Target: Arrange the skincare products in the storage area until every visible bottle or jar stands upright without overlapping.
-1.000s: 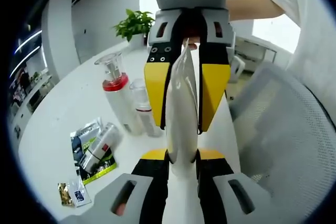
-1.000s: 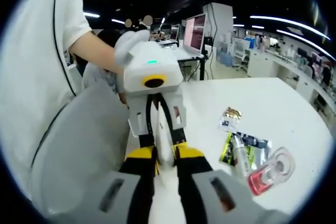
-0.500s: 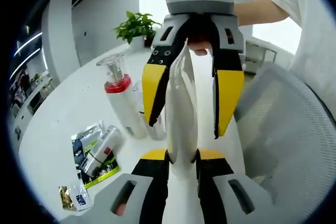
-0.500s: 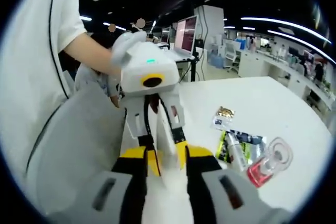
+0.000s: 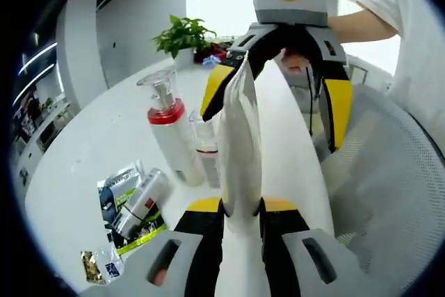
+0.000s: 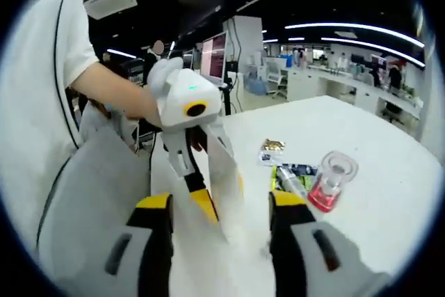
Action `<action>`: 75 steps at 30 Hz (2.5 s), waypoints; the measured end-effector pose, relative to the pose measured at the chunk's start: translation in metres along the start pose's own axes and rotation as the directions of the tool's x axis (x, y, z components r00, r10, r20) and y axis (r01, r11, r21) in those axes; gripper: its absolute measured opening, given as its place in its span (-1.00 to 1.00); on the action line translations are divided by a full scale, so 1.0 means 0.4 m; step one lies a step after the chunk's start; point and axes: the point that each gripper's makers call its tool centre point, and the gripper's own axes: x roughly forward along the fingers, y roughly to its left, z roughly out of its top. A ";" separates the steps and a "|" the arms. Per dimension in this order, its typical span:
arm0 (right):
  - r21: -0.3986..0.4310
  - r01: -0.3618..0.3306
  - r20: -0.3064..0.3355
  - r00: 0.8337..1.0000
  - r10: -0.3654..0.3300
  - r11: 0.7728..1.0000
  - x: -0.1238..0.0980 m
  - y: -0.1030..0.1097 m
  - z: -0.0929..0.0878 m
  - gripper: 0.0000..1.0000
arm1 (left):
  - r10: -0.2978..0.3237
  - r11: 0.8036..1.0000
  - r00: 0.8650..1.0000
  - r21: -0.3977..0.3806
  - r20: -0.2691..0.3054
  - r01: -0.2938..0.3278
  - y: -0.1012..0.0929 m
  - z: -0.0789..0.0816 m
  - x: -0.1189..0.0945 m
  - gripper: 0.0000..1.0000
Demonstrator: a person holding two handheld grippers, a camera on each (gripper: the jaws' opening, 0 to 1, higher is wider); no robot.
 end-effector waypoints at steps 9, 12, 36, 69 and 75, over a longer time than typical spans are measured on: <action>0.066 0.107 0.001 0.994 -0.107 0.992 -0.051 -0.042 -0.035 0.48 | 0.003 1.000 1.000 0.000 0.001 -0.003 0.027 0.003 0.001 -0.68; 0.083 0.138 0.001 0.990 -0.139 0.987 -0.069 -0.058 -0.043 0.55 | 0.007 1.000 1.000 0.000 0.002 -0.007 0.038 0.005 0.002 -0.68; 0.163 0.292 -0.023 0.956 -0.293 0.942 -0.140 -0.112 -0.097 0.99 | 0.022 1.000 1.000 -0.010 0.016 -0.022 0.133 0.018 0.020 -0.68; 0.200 0.309 -0.043 0.951 -0.307 0.930 -0.148 -0.110 -0.125 0.99 | -0.007 1.000 1.000 -0.010 0.022 0.007 0.204 0.035 0.044 -0.66; 0.205 0.308 -0.046 0.951 -0.306 0.929 -0.147 -0.108 -0.129 0.99 | -0.007 1.000 1.000 0.001 0.021 0.007 0.208 0.037 0.047 -0.66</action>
